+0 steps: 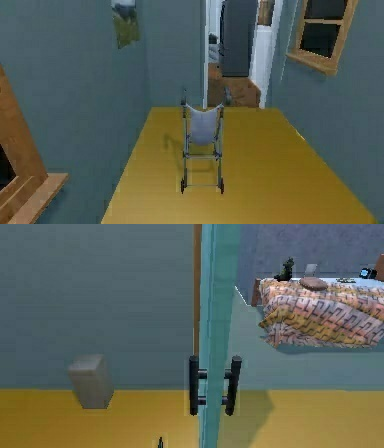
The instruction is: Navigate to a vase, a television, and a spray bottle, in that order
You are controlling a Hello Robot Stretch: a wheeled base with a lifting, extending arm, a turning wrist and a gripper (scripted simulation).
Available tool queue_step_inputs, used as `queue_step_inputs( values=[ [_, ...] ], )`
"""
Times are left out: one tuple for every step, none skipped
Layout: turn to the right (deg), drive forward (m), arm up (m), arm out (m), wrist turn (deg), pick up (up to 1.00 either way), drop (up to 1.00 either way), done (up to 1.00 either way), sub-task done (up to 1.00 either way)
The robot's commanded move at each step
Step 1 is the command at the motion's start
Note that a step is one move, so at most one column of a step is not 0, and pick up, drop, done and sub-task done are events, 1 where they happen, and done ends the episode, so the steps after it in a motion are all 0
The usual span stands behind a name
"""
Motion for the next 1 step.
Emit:
queue_step_inputs(
  values=[
    [0.0,0.25,0.00,0.00,0.0,0.00,0.00,0.00,0.00]
  ],
)
